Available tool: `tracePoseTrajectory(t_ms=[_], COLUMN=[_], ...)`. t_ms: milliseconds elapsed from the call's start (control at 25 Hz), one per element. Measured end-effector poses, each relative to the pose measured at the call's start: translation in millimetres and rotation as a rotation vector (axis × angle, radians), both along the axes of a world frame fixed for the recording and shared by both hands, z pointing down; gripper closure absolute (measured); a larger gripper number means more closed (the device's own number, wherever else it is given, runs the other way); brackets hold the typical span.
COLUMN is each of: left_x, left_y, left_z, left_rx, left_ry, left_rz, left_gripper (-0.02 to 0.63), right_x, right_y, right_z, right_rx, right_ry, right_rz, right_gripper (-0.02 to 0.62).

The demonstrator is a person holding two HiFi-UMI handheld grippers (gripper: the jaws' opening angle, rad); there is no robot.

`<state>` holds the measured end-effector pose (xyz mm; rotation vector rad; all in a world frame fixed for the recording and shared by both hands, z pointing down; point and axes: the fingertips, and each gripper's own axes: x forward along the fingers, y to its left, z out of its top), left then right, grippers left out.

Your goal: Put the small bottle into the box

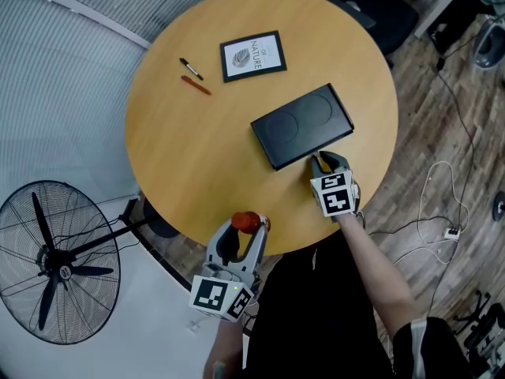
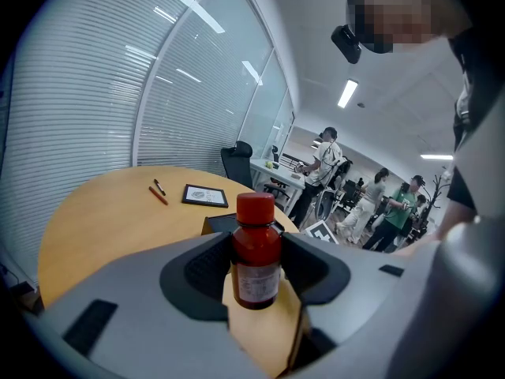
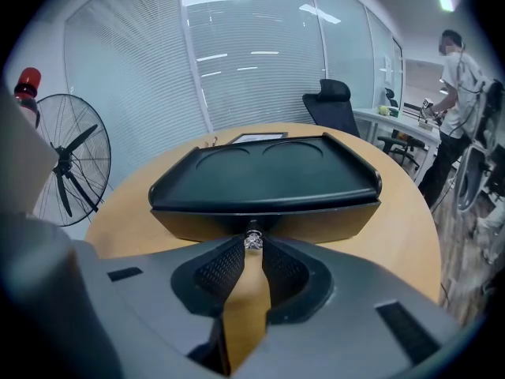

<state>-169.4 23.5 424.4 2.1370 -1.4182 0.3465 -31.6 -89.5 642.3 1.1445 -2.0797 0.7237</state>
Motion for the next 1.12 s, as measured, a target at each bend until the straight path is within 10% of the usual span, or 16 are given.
tracePoseTrajectory(t_ms=[1120], left_x=[10], left_y=[15], left_z=[-7], left_rx=[0.028], left_ry=[0.011], left_rz=[0.024], left_gripper=[0.41], right_x=[23], right_y=[51], right_z=[-2], right_rx=[-0.018], right_ry=[-0.037], right_rz=[0.021], right_gripper=[0.517])
